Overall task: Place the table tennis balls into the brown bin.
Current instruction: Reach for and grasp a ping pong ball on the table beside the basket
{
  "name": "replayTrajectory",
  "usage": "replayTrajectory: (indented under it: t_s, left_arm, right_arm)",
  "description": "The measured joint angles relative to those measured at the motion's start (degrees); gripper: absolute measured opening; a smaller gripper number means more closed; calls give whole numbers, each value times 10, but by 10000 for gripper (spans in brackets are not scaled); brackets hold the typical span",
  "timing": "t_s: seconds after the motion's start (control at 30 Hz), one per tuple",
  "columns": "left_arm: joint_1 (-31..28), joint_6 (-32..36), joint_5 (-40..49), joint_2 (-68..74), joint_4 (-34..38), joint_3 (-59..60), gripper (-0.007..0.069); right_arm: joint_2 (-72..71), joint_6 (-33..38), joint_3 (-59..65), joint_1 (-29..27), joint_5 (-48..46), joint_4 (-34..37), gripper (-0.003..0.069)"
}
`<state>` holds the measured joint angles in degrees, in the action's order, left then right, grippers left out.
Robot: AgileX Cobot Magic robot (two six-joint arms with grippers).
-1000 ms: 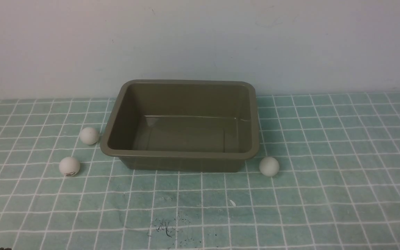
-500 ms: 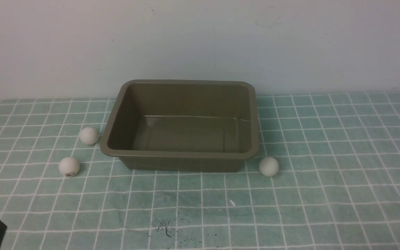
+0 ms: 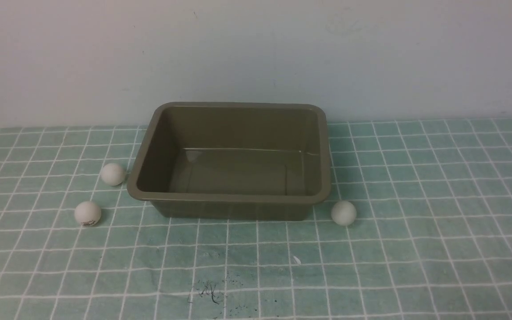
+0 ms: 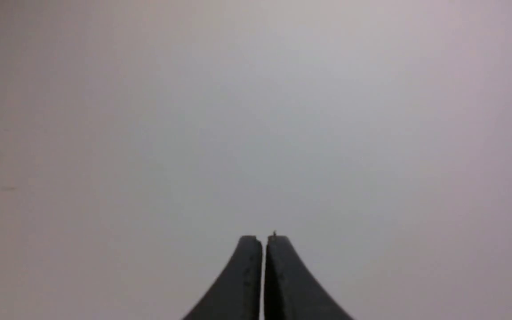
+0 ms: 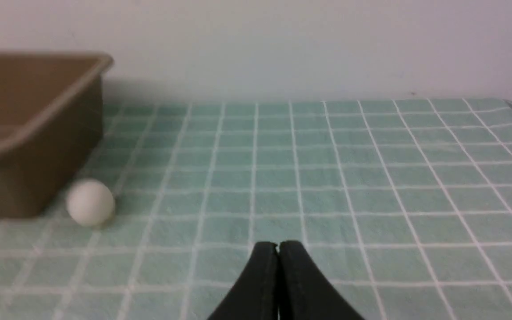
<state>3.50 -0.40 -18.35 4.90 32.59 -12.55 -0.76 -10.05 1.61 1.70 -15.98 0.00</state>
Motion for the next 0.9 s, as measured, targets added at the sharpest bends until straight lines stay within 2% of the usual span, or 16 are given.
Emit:
replayTrajectory:
  t_s: [0.03, 0.1, 0.2, 0.23, 0.27, 0.3, 0.37, 0.47, 0.6, 0.63, 0.67, 0.73, 0.77, 0.9]
  left_arm:
    - [0, 9, 32, 13, 5, -26, -5]
    - [0, 73, 149, 91, 13, -115, -5]
    - [0, 141, 360, 239, 10, -248, -5]
    - [0, 148, 401, 281, 7, -280, -5]
    - [0, 158, 491, 355, -8, -321, -5]
    - [0, 160, 514, 375, -17, -339, -5]
    - [0, 163, 628, 500, -67, -392, -5]
    - [0, 148, 675, 601, -119, -405, -5]
    - [-1, 104, 676, 699, -214, -408, -5]
    - [-1, 100, 676, 702, -214, -408, -5]
    - [-2, 67, 658, 734, -258, -410, -5]
    - [-5, 36, 641, 761, -285, -411, -5]
    - [-10, 25, 629, 777, -296, -413, -5]
    - [-41, 17, 607, 820, -302, -427, -4]
  right_arm:
    - [0, -10, 1, 0, 20, 22, -15]
    - [0, -39, 1, 0, 87, 85, -15]
    - [0, -85, 1, 0, 160, 196, -15]
    - [0, -91, 1, 0, 180, 211, -15]
    - [0, -94, 1, 0, 193, 234, -15]
    - [0, -95, 1, 0, 198, 242, -15]
    - [0, -99, 1, 0, 206, 258, -15]
    - [0, -107, 1, 0, 206, 262, -15]
    - [0, -111, -2, 1, 167, 261, -15]
    - [0, -111, -2, 1, 167, 261, -15]
    - [2, -104, -24, 7, 78, 253, -15]
    - [13, -89, -58, 12, 12, 240, -15]
    - [43, -65, -95, 16, -60, 226, -15]
    - [153, 7, -200, 24, -209, 212, -15]
